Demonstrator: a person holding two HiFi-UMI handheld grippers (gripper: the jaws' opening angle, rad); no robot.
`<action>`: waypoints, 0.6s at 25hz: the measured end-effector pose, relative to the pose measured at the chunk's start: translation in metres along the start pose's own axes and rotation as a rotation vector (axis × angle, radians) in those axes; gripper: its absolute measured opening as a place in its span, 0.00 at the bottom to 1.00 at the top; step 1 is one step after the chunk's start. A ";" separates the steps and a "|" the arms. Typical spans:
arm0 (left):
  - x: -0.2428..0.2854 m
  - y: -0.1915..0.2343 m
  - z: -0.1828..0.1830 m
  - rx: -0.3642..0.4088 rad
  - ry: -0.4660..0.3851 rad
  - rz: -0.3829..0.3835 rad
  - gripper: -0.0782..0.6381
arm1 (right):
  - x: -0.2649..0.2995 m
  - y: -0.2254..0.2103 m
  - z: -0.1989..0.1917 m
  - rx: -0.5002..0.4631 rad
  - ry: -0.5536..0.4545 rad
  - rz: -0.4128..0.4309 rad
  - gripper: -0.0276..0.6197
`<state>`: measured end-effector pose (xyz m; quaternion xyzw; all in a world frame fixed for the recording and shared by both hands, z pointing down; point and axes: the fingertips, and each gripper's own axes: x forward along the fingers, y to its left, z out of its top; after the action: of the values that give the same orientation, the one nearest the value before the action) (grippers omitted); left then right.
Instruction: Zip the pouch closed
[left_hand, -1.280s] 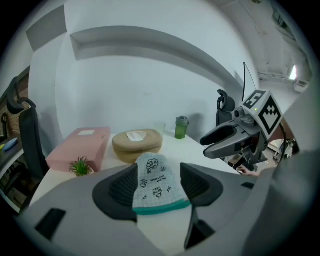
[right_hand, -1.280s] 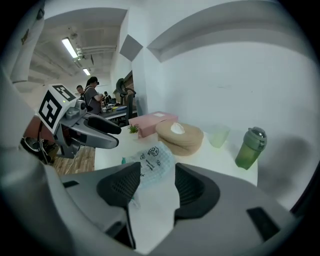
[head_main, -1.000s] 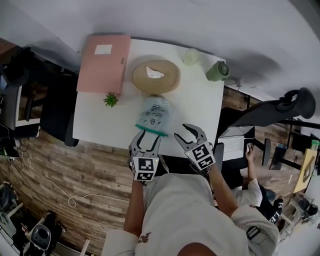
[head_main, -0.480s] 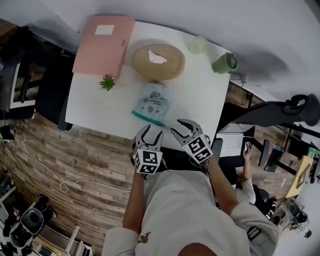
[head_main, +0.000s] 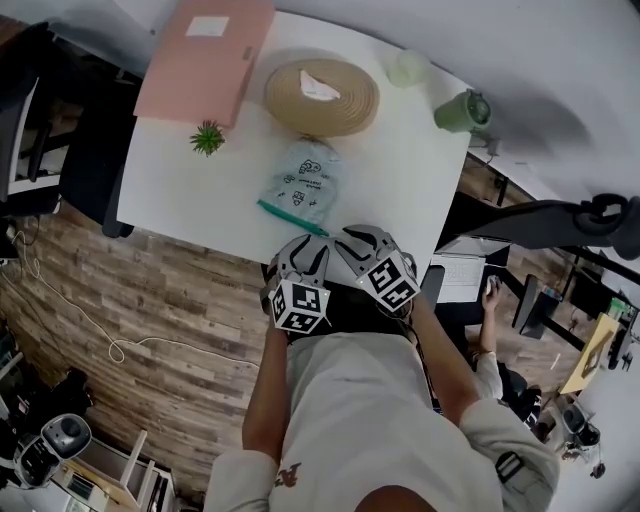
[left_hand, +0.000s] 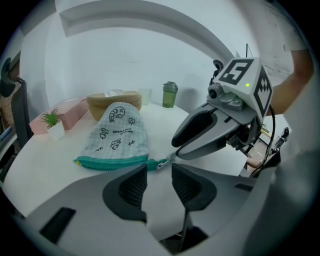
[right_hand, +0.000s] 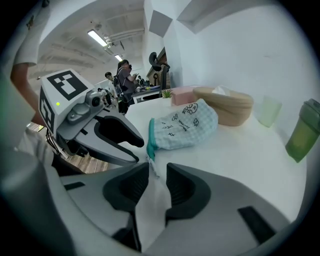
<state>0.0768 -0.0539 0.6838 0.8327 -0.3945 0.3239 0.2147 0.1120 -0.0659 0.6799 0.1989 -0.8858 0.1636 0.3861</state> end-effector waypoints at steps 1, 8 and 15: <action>0.002 0.000 0.000 0.006 0.002 -0.003 0.31 | 0.002 0.001 0.000 -0.004 0.001 0.004 0.21; 0.012 -0.003 0.001 0.035 0.017 -0.010 0.29 | 0.011 0.005 0.000 -0.029 0.004 0.032 0.14; 0.017 -0.001 0.001 0.061 0.033 -0.011 0.28 | 0.015 0.002 -0.002 -0.029 0.007 0.033 0.07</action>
<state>0.0862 -0.0629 0.6948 0.8356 -0.3762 0.3482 0.1976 0.1028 -0.0667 0.6922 0.1778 -0.8898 0.1578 0.3895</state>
